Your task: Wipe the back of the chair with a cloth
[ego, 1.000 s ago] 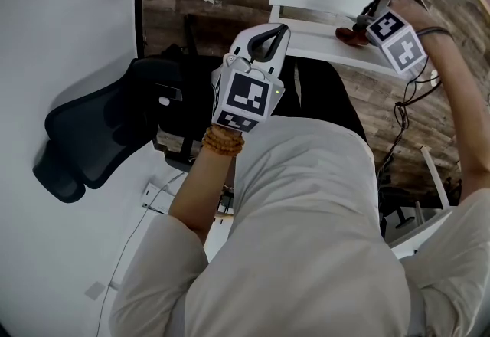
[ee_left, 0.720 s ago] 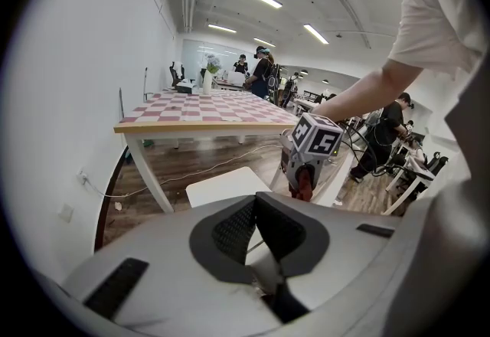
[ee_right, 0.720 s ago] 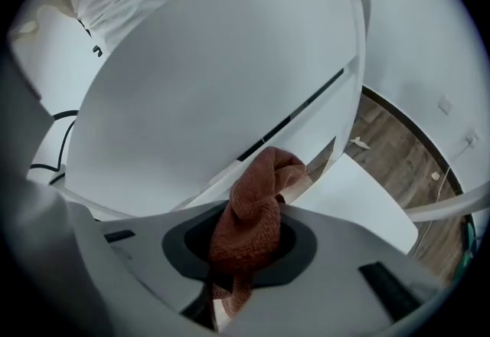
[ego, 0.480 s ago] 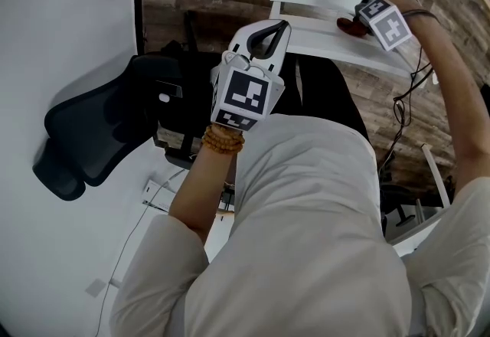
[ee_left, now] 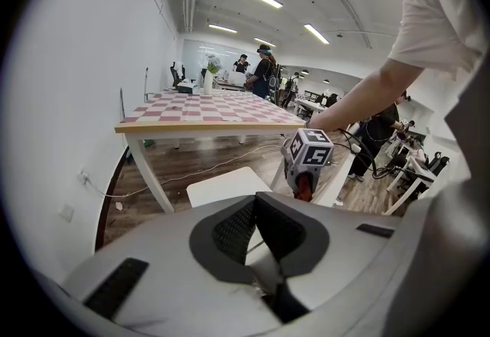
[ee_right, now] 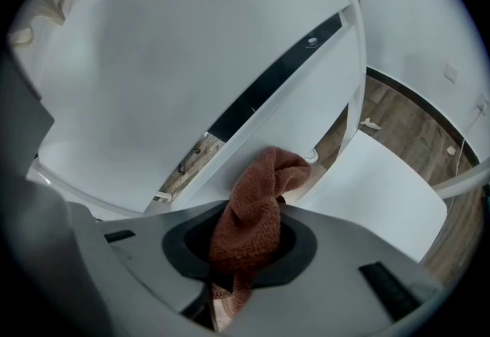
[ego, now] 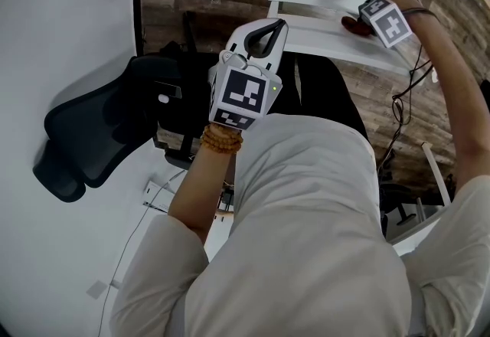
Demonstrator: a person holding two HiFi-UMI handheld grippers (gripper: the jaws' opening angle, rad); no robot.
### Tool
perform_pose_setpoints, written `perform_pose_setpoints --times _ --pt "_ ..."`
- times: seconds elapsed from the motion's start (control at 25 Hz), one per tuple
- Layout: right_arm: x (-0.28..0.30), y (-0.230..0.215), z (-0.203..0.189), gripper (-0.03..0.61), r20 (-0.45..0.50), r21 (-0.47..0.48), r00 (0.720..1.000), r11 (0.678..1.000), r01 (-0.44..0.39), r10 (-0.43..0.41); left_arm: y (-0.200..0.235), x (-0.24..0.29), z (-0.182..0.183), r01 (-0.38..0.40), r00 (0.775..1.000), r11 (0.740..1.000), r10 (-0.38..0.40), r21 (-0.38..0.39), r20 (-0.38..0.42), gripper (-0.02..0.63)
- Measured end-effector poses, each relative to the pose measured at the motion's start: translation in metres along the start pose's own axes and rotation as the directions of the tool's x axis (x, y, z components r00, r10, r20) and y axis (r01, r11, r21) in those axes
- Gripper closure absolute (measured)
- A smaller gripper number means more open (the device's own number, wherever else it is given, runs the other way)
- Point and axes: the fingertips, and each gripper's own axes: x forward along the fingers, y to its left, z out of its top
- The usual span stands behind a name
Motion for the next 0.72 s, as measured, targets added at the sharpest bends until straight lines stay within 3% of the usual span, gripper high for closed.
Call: perform_pose_setpoints --times 0.28,0.72 --pt "-0.021 0.016 0.007 0.492 0.006 -0.014 1.0 1.0 0.019 -0.019 -0.002 0.002 0.001 0.002 1.0 1.0 -0.002 0.007 -0.006 0.58" --pt "-0.067 0.039 0.032 0.491 -0.001 -0.079 0.993 0.99 0.114 -0.115 -0.002 0.002 0.001 0.003 1.0 1.0 -0.003 0.012 -0.01 0.58"
